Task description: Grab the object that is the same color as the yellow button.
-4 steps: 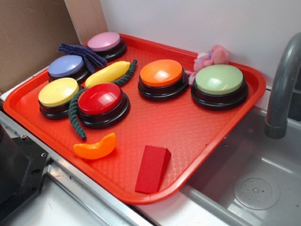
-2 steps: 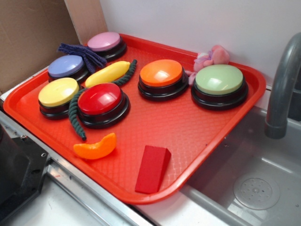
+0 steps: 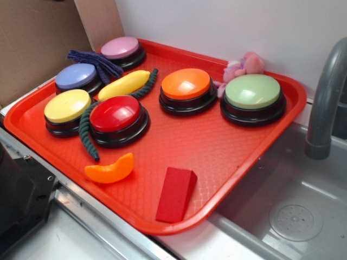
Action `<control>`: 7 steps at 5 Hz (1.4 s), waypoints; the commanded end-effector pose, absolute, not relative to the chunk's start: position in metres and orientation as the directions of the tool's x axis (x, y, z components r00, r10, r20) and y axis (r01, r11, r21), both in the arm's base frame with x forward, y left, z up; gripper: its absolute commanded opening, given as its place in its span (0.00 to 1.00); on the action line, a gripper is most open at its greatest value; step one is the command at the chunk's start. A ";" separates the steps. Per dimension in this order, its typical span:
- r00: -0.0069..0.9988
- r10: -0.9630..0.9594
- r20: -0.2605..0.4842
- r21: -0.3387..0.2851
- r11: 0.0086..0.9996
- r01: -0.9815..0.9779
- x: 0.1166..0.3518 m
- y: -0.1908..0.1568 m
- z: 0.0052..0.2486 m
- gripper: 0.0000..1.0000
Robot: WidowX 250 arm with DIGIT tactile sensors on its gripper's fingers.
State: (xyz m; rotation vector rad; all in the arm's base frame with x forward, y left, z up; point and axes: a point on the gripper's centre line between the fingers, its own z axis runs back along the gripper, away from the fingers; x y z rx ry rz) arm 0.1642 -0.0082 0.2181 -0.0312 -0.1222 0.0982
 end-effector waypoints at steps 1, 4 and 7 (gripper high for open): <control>0.957 0.176 0.232 -0.029 0.984 -0.174 0.221 0.027 0.182 1.00; 0.963 0.017 0.269 -0.009 1.000 -0.015 0.280 0.060 0.093 1.00; 0.971 -0.010 0.240 -0.016 1.000 0.015 0.280 0.077 0.038 1.00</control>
